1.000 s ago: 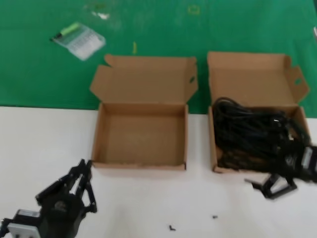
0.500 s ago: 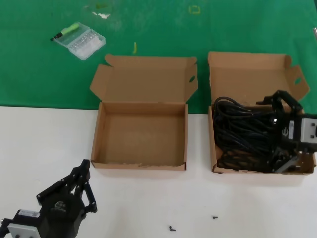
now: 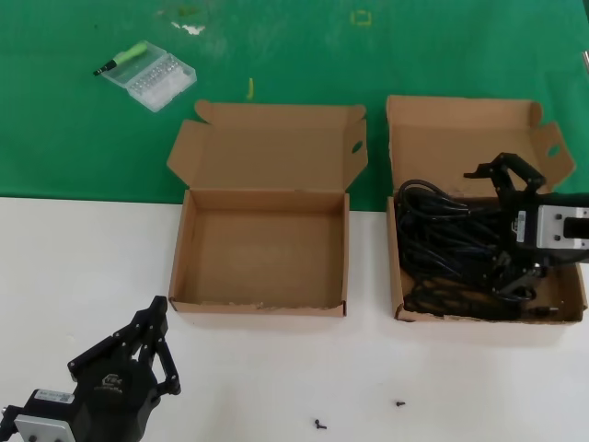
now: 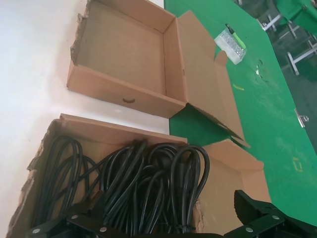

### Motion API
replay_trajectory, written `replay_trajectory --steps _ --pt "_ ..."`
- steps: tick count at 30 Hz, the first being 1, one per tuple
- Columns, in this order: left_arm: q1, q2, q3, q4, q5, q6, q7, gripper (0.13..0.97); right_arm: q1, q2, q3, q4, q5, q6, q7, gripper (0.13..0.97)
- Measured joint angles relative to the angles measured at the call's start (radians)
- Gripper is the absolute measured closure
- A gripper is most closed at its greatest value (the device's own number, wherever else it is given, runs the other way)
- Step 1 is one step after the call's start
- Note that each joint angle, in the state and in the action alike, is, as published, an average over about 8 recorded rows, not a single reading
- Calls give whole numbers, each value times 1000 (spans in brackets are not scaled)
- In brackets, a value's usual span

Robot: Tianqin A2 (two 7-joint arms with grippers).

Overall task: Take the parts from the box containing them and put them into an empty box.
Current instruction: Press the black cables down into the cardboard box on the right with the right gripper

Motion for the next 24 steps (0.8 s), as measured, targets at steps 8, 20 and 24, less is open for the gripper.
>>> replay_trajectory --steps 8,20,24 --pt "0 0 0 0 0 0 0 948 38 -30 6 -82 10 15 -84 254" --pt "0 0 0 0 0 0 0 948 86 -88 26 -232 38 44 -196 480" --pt "0 0 0 0 0 0 0 948 109 -113 39 -305 54 53 -247 480"
